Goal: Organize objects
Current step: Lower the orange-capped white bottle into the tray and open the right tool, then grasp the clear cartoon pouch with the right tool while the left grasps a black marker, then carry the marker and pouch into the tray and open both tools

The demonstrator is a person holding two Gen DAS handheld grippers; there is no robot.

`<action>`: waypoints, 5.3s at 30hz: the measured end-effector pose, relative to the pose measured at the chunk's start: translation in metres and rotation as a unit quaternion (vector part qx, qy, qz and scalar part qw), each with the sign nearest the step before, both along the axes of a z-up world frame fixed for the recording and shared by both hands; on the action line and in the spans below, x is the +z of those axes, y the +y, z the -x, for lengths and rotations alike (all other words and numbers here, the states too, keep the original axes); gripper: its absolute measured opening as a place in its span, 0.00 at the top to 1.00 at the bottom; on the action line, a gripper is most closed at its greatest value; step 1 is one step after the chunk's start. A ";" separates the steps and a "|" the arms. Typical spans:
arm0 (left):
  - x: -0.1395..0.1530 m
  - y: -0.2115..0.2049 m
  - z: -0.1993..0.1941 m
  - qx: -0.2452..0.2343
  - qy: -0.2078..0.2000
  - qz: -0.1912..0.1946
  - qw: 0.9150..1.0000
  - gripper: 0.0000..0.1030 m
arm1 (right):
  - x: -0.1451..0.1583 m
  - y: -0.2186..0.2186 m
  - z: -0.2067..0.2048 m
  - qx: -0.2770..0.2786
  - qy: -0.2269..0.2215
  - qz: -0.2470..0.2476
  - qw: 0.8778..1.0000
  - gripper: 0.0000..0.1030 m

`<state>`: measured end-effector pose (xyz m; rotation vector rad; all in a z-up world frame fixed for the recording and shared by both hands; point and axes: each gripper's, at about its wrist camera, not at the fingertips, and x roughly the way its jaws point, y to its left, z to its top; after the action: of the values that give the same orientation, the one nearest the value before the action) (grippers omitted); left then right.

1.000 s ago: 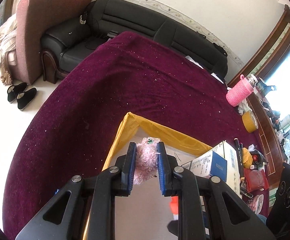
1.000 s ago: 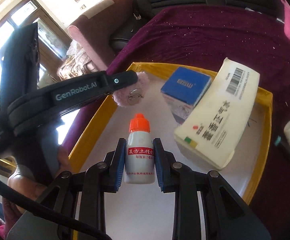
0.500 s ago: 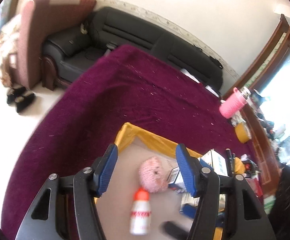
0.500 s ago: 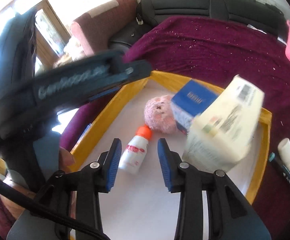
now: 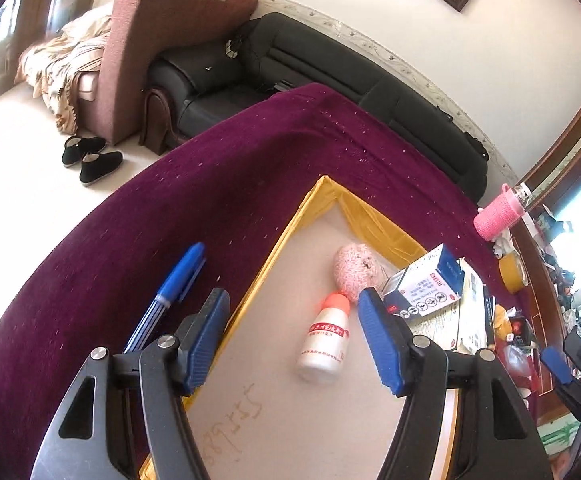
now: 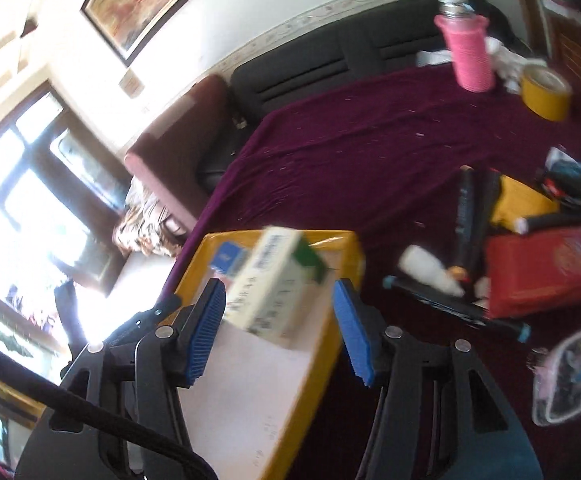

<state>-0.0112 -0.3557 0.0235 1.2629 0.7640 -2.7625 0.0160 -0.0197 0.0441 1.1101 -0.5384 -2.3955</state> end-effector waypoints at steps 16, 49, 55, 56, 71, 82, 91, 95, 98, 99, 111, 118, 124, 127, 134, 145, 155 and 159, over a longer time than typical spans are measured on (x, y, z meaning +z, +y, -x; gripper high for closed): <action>0.092 0.128 -0.059 -0.175 0.115 0.006 0.978 0.16 | -0.050 0.211 -0.032 -0.169 -0.065 -0.069 0.981 0.42; -0.022 0.302 0.015 -0.195 -0.089 0.157 0.964 0.86 | -0.072 0.277 -0.067 -0.032 -0.086 0.020 0.996 0.41; -0.021 0.306 0.007 -0.198 -0.080 0.186 0.959 0.86 | -0.066 0.246 -0.067 0.020 -0.080 -0.008 0.997 0.41; -0.021 0.311 0.008 -0.199 -0.074 0.195 0.958 0.86 | -0.064 0.242 -0.068 0.026 -0.079 -0.012 0.997 0.41; 0.024 0.257 -0.039 -0.243 -0.010 0.045 0.969 0.89 | -0.056 0.134 -0.054 0.179 -0.010 -0.237 0.955 0.24; 0.045 0.212 -0.061 -0.224 0.026 0.023 0.974 0.89 | -0.070 0.119 -0.056 0.188 -0.037 -0.263 0.946 0.22; 0.060 0.133 -0.076 -0.151 0.047 0.016 0.987 0.89 | -0.057 0.117 -0.072 0.144 -0.038 -0.271 0.951 0.57; 0.056 0.097 -0.084 -0.115 0.042 0.019 0.992 0.89 | -0.047 0.128 -0.065 0.122 -0.048 -0.246 0.960 0.65; 0.051 0.078 -0.092 -0.101 0.040 0.018 0.994 0.89 | -0.062 0.128 -0.060 0.128 -0.075 -0.236 0.960 0.59; 0.049 0.076 -0.094 -0.098 0.040 0.017 0.994 0.89 | -0.064 0.127 -0.058 0.128 -0.077 -0.231 0.961 0.48; 0.047 0.062 -0.103 -0.092 0.056 0.011 0.994 0.89 | -0.073 0.067 -0.082 0.159 -0.046 -0.338 0.927 0.24; 0.045 0.043 -0.104 -0.077 0.051 0.023 0.995 0.89 | -0.063 0.069 -0.089 0.123 -0.039 -0.330 0.935 0.27; 0.043 0.026 -0.085 -0.071 0.028 0.063 0.995 0.89 | -0.032 0.077 -0.081 0.098 -0.045 -0.250 0.962 0.27; 0.042 0.026 -0.069 -0.079 0.017 0.086 0.993 0.89 | -0.013 0.065 -0.073 0.109 -0.041 -0.200 0.973 0.27; 0.026 0.038 -0.028 -0.117 -0.016 0.113 0.987 0.89 | -0.004 -0.026 -0.065 0.183 -0.034 -0.161 0.969 0.26; -0.008 0.043 0.021 -0.141 -0.076 0.112 0.981 0.89 | -0.049 -0.130 -0.044 0.242 -0.073 -0.179 0.951 0.26; -0.011 0.044 0.031 -0.143 -0.071 0.101 0.982 0.89 | -0.071 -0.144 -0.031 0.204 -0.074 -0.217 0.952 0.26; -0.010 0.045 0.031 -0.140 -0.069 0.094 0.983 0.89 | -0.071 -0.143 -0.032 0.194 -0.059 -0.231 0.951 0.26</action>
<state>-0.0424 -0.3110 0.0137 1.6079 0.3263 -2.8290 0.0476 -0.1631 -0.0271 1.4051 0.2158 -2.1587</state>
